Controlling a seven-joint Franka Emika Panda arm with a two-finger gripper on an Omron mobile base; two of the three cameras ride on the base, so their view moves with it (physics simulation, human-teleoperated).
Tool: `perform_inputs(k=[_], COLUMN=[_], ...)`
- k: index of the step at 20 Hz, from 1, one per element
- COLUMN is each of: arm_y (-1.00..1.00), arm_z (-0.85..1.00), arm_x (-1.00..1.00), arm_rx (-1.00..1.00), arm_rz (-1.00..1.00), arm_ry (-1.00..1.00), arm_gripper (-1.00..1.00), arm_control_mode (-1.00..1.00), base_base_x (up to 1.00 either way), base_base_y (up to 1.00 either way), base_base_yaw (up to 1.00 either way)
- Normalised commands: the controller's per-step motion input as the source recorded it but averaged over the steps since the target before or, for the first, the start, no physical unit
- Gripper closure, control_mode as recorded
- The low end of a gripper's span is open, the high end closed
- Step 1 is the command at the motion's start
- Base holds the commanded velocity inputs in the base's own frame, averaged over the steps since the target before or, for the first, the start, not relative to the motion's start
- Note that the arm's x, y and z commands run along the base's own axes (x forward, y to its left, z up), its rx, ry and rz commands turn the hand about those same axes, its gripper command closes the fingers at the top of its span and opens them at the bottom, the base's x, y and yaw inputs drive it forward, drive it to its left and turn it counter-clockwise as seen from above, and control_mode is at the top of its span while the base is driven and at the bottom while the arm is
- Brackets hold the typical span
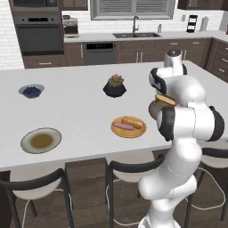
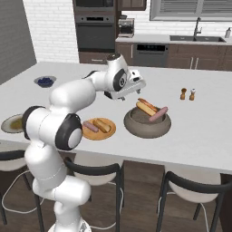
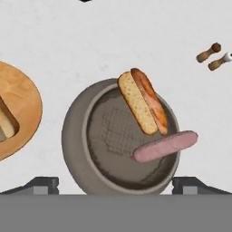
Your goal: Place one bun and one sausage from the bowl on each plate.
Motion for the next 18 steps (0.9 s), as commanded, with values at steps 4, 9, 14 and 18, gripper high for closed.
perform_inputs(k=[4, 9, 14, 18], arm_y=[-0.3, -0.27, -0.24, -0.03], arm_z=[-0.41, -0.3, -0.03, -0.05], arm_x=[0.3, 0.52, 0.59, 0.49], arm_rx=[0.12, 0.03, 0.0, 0.02], arm_rz=[0.0, 0.0, 0.01, 0.02], arm_ry=[-0.1, 0.01, 0.09, 0.09], arm_gripper=[-1.0, -1.0, -1.0, -1.0], arm_control_mode=[-1.0, -1.0, -1.0, -1.0], base_base_x=[0.0, 0.0, 0.0, 0.0], base_base_y=[0.0, 0.0, 0.0, 0.0], base_base_yaw=[0.0, 0.0, 0.0, 0.0])
